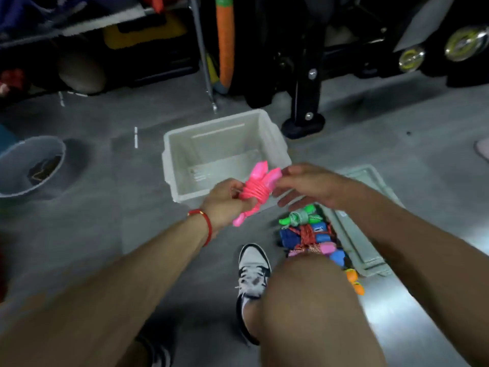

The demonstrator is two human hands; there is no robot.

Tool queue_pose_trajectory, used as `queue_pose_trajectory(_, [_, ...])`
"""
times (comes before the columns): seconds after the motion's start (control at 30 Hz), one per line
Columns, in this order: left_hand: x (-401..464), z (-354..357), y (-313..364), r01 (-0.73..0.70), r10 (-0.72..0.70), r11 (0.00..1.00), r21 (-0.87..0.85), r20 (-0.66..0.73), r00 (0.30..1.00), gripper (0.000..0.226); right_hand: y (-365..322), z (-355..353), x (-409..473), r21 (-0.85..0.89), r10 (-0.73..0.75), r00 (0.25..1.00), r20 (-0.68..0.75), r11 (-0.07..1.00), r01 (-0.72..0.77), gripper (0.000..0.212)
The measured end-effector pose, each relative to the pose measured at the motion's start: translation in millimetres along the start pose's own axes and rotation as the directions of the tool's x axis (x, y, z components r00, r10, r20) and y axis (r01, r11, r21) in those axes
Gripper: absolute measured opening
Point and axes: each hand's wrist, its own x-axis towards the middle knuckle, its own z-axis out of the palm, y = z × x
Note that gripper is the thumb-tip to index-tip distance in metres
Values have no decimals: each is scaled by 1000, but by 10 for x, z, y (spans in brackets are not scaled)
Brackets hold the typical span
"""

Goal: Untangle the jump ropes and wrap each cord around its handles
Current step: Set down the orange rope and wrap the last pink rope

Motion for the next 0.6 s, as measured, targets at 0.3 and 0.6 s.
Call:
queue_pose_trajectory(0.3, [1276,1102,-1022,18,-102,936,351,223,969,49,1746,280,587,726,545,814,-200,640,-250,15])
queue_pose_trajectory(0.6, [2077,1747,-1149,16,-117,949,314,306,945,38,1958,706,1341,915,784,577,-228,375,-148,40])
